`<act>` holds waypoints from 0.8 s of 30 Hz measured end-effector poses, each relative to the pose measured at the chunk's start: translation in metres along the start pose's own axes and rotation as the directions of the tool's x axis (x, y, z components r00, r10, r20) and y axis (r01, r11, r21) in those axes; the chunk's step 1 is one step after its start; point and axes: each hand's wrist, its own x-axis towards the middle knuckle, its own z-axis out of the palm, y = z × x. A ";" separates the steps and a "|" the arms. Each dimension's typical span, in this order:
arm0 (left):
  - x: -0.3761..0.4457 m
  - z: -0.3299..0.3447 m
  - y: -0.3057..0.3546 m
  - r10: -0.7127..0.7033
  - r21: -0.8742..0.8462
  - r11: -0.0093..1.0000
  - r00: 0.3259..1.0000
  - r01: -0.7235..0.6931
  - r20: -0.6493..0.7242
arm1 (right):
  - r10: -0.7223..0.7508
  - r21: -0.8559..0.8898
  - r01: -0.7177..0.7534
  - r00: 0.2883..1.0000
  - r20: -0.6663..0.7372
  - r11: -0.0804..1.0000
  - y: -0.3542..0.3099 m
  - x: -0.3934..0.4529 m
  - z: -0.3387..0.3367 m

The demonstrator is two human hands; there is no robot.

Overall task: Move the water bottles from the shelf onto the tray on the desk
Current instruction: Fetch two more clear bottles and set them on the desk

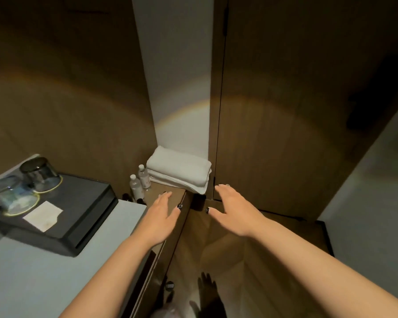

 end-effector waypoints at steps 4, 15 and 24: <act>0.042 0.004 0.008 -0.068 -0.003 0.998 0.997 0.068 -0.034 | -0.054 -0.016 0.055 0.997 0.047 0.998 0.022 0.049 -0.017; 0.181 -0.018 -0.015 -0.185 -0.050 0.982 0.977 0.180 -0.111 | -0.168 0.008 0.169 0.967 0.190 0.986 0.043 0.216 -0.022; 0.322 -0.059 -0.055 -0.375 -0.188 0.921 0.907 0.342 -0.189 | -0.178 0.013 0.179 0.958 0.227 0.984 0.040 0.387 -0.028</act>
